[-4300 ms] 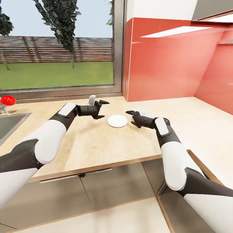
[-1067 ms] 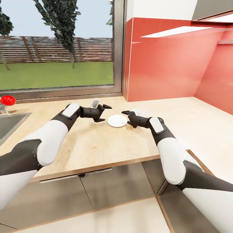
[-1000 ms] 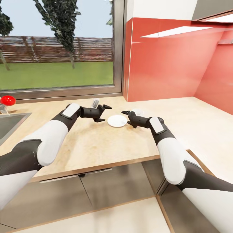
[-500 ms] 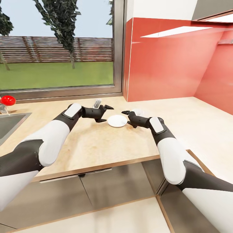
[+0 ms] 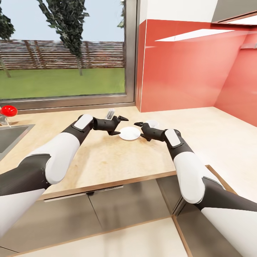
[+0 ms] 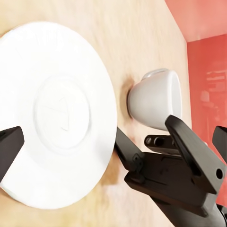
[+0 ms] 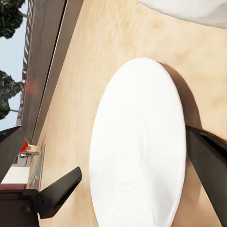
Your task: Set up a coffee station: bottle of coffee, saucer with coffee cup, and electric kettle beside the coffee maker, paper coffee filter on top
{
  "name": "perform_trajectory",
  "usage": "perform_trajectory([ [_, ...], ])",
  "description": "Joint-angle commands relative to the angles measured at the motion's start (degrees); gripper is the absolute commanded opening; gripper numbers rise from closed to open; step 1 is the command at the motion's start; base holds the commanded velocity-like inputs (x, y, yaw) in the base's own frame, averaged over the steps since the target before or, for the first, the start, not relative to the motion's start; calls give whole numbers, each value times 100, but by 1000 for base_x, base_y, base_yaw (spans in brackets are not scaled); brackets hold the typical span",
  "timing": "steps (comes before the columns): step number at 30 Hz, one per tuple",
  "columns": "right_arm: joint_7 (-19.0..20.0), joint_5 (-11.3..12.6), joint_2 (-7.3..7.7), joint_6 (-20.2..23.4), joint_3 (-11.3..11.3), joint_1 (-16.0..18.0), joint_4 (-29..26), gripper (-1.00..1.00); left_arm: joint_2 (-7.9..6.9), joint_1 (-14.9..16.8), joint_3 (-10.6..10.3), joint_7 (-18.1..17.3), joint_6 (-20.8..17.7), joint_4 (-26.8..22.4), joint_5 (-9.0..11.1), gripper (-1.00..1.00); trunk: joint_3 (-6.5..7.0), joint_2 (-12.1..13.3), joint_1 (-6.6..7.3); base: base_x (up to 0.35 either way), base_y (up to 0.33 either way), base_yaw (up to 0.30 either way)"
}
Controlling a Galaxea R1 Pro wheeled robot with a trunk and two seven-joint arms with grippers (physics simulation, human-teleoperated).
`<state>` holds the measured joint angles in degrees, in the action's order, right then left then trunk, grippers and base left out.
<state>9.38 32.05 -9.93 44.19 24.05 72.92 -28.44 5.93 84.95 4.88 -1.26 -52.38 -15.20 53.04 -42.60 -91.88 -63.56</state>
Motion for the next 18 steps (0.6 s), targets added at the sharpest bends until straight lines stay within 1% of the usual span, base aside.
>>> perform_trajectory([
  [1,11,-109,-7,34,38,3,0,100,5,4,48,-14,-26,-1,-48,100,-6,-2,0,0,0,0],
  [18,13,-102,-7,28,38,75,245,100,5,4,56,-14,-26,-3,-48,100,-6,-2,0,0,0,0],
])
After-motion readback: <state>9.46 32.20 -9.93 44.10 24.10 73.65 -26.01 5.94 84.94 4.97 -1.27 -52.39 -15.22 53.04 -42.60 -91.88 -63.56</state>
